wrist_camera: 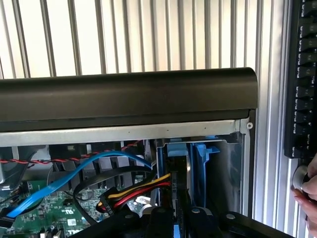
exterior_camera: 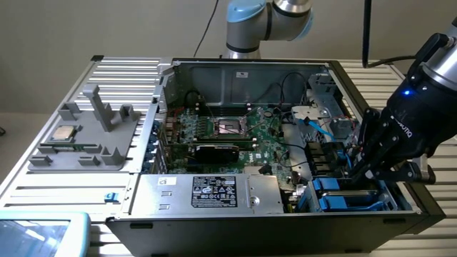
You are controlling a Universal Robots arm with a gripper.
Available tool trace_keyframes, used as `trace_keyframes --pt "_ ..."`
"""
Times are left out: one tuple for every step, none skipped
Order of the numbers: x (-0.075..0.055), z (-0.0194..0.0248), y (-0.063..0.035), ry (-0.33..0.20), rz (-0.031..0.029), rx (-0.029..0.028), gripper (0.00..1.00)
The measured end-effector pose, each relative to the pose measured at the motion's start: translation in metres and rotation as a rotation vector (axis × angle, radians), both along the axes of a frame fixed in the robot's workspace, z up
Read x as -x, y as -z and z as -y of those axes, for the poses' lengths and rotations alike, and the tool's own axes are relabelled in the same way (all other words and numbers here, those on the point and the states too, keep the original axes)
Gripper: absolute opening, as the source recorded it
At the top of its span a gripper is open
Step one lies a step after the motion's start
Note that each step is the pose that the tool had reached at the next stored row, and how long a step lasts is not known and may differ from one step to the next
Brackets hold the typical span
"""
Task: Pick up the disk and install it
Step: 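Insert the first disk wire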
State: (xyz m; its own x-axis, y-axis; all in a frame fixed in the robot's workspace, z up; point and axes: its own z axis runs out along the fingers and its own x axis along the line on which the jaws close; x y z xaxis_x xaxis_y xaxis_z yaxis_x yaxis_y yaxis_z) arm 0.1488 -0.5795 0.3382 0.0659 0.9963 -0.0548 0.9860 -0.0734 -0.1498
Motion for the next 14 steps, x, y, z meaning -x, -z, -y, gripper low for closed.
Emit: trace_keyframes --pt "0.0 0.0 0.0003 0.0 0.0 0.0001 0.16" --pt "0.0 0.0 0.0003 0.0 0.0 0.0001 0.16" --pt "0.0 0.0001 0.0003 0.0 0.0 0.0001 0.16" --pt "0.0 0.0001 0.0003 0.0 0.0 0.0001 0.16" --pt "-0.0001 0.0001 0.0003 0.0 0.0 0.0001 0.16" --pt "-0.0001 -0.0003 0.0005 0.0 0.0 -0.0002 0.16" --pt "-0.0002 -0.0011 0.0005 0.0 0.0 -0.0003 0.16" --pt "-0.0005 -0.0018 0.0004 0.0 0.0 -0.0001 0.16" --pt "-0.001 -0.0026 0.0004 0.0 0.0 0.0 0.16" --pt "-0.0014 -0.0031 0.0003 0.0 0.0 0.0001 0.16" --pt "-0.0018 -0.0036 0.0003 0.0 0.0 0.0001 0.16" --pt "-0.0021 -0.0037 0.0004 0.0 0.0 0.0001 0.16" --pt "-0.0021 -0.0037 0.0004 0.0 0.0 0.0002 0.16" --pt "-0.0024 -0.0038 0.0004 0.0 0.0 0.0002 0.16"
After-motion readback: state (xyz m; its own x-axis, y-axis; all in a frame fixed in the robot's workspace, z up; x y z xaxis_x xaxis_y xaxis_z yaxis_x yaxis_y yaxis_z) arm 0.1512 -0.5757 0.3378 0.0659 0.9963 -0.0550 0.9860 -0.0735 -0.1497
